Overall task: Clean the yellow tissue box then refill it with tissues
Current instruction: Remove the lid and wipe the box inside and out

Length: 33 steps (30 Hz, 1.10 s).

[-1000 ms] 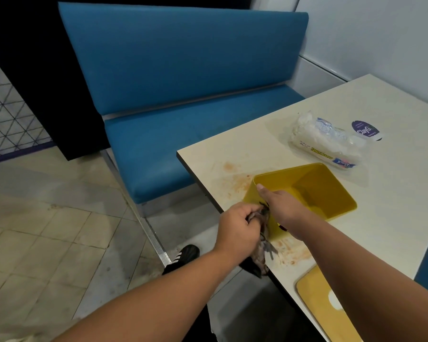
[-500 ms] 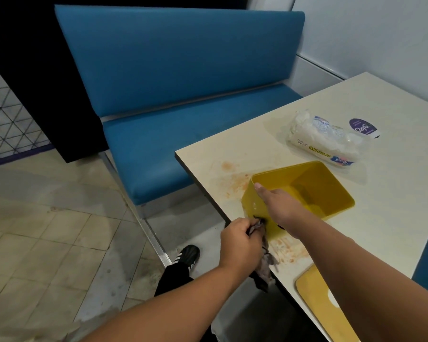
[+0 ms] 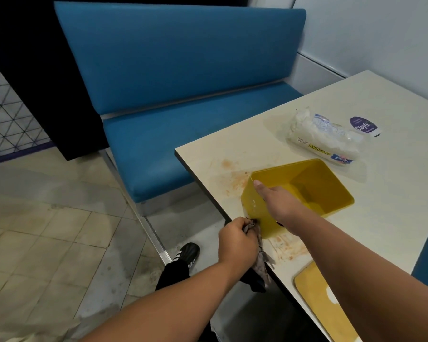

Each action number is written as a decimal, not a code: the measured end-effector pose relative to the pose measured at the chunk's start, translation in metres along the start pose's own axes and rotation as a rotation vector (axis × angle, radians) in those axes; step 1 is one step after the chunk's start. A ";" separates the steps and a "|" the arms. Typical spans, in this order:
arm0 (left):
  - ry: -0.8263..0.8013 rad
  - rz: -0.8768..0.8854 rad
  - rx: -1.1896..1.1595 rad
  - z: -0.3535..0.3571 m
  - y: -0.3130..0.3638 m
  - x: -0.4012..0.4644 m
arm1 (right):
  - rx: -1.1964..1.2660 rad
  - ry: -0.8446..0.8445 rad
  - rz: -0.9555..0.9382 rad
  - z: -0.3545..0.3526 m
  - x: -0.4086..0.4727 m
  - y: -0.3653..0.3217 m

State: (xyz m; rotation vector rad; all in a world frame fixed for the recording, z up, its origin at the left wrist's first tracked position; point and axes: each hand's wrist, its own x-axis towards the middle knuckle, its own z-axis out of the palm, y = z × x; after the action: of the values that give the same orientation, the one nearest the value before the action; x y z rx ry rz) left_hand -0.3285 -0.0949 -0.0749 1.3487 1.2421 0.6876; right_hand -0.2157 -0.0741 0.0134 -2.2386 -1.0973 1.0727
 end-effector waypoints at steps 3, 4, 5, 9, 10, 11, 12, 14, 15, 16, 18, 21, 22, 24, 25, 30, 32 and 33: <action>0.010 0.008 -0.025 -0.001 0.008 0.000 | 0.011 0.004 -0.002 0.000 0.000 -0.001; 0.008 0.017 -0.060 0.000 0.011 -0.003 | 0.011 0.007 0.000 0.000 0.000 -0.001; 0.007 0.017 -0.101 0.000 0.012 -0.007 | 0.007 0.006 0.002 0.000 0.001 -0.001; -0.006 -0.023 -0.066 0.000 0.001 -0.006 | -0.005 -0.005 0.007 0.001 0.001 0.001; 0.003 -0.029 -0.037 0.000 0.000 -0.004 | -0.007 -0.006 0.009 0.001 0.001 0.000; 0.010 -0.030 -0.038 0.000 0.002 -0.003 | -0.006 -0.006 0.013 0.001 0.001 0.001; 0.010 -0.025 -0.064 0.000 0.005 -0.004 | -0.004 -0.007 0.017 0.000 0.002 0.001; 0.000 0.011 -0.129 0.001 0.012 -0.011 | 0.011 -0.006 0.013 0.000 0.002 0.001; -0.006 0.028 -0.146 0.002 0.013 -0.015 | 0.018 -0.005 0.009 0.000 0.003 0.002; -0.013 0.037 -0.153 0.002 0.012 -0.018 | 0.019 -0.005 0.004 0.000 0.003 0.002; -0.020 0.029 -0.142 0.001 0.008 -0.018 | 0.015 -0.006 0.005 0.000 0.003 0.002; -0.003 0.010 -0.118 -0.001 0.011 -0.014 | -0.001 -0.005 0.003 0.000 0.003 0.002; -0.007 0.017 -0.139 0.000 0.014 -0.015 | -0.002 -0.006 0.000 0.000 0.003 0.001; -0.021 0.045 -0.169 -0.001 0.020 -0.019 | -0.006 -0.014 -0.001 0.000 0.003 0.001; -0.029 0.049 -0.167 -0.002 0.020 -0.020 | -0.008 -0.016 0.002 0.000 0.003 0.002; 0.026 -0.036 -0.004 -0.006 0.014 0.006 | -0.008 -0.022 -0.009 0.000 0.002 0.002; 0.102 -0.069 0.084 -0.010 0.022 0.030 | -0.012 -0.013 -0.017 0.000 0.001 0.001; 0.126 -0.084 0.120 -0.013 0.028 0.042 | -0.013 -0.009 -0.018 0.000 0.002 0.001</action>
State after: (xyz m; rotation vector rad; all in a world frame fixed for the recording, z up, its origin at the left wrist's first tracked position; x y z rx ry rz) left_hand -0.3212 -0.0472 -0.0566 1.3593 1.4525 0.6561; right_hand -0.2145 -0.0733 0.0120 -2.2320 -1.1296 1.0715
